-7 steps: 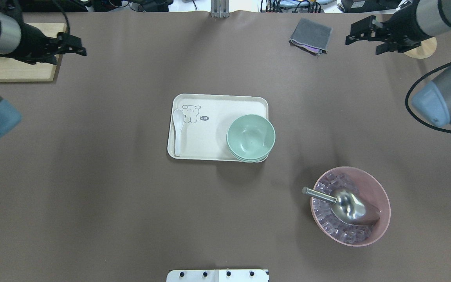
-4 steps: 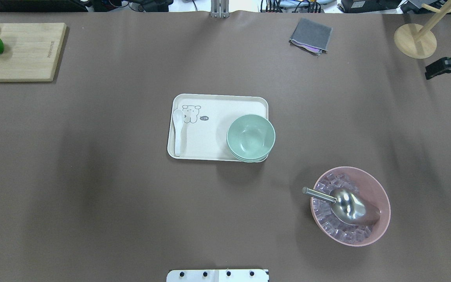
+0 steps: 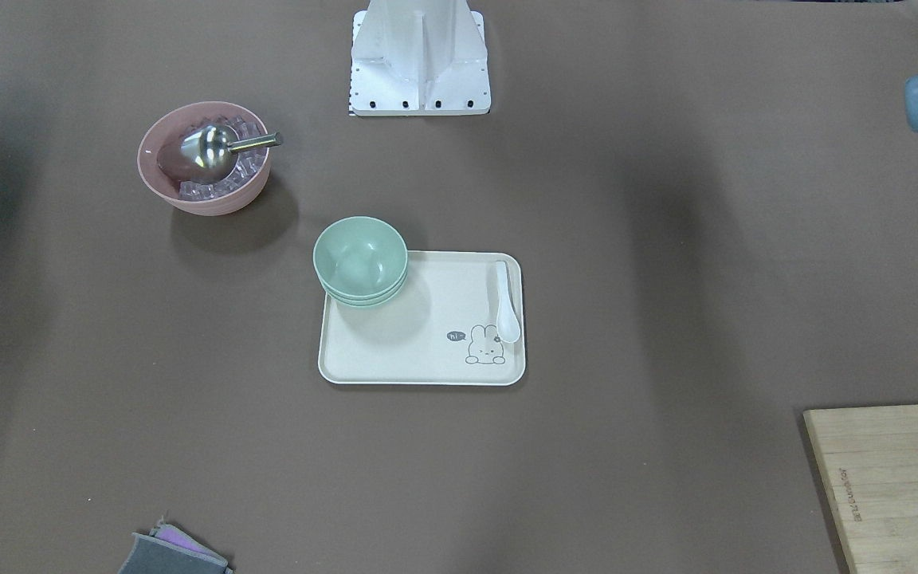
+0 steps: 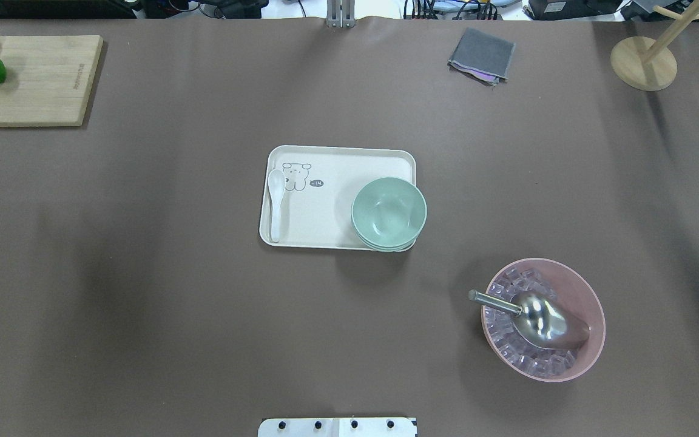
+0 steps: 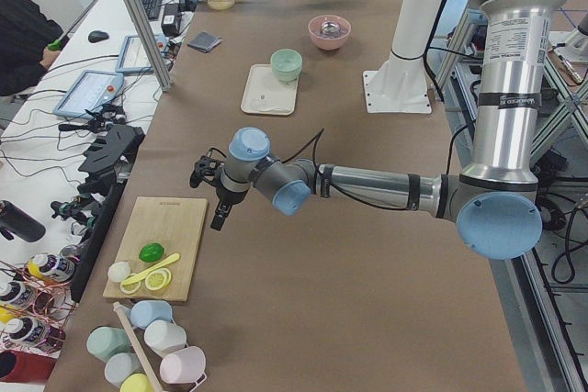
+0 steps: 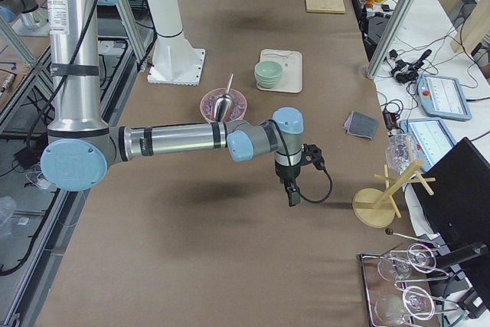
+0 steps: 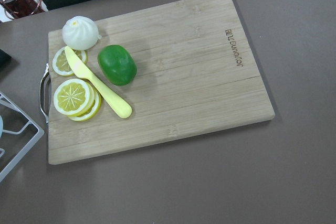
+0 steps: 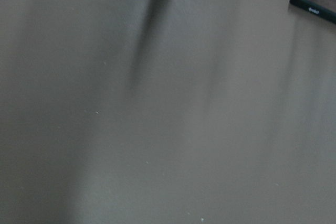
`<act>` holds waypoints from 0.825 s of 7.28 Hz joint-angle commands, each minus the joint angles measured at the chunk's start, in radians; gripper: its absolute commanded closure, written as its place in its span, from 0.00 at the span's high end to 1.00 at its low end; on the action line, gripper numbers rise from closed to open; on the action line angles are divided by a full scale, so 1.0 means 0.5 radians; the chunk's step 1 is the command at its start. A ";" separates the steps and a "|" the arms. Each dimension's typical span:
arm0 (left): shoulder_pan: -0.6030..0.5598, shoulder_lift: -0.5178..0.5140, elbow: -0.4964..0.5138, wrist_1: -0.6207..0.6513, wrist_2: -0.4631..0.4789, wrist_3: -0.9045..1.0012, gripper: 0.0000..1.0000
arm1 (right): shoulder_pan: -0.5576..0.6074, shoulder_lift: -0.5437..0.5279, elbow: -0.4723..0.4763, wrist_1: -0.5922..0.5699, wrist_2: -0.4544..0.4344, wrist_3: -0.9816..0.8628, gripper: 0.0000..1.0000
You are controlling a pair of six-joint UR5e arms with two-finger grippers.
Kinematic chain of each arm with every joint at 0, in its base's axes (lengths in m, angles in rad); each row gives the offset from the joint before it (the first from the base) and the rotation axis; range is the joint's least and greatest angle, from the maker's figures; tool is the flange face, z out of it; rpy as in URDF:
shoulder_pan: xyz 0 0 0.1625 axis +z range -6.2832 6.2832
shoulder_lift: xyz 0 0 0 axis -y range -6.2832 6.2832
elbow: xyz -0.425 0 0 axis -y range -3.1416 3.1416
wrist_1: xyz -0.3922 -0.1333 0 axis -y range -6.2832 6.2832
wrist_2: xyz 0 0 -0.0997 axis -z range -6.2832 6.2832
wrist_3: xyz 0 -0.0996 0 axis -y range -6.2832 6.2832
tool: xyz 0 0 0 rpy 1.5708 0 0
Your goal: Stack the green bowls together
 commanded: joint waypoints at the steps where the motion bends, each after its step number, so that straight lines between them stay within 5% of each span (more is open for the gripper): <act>1: -0.125 -0.033 0.070 0.140 -0.207 -0.006 0.98 | 0.249 0.079 -0.175 -0.256 0.317 -0.185 1.00; 4: -0.168 -0.033 0.070 0.200 -0.303 -0.006 0.98 | 0.329 0.220 0.121 -0.930 0.419 -0.293 1.00; 6: -0.168 -0.018 0.094 0.197 -0.303 0.000 0.98 | 0.317 0.129 0.187 -1.007 0.416 -0.296 1.00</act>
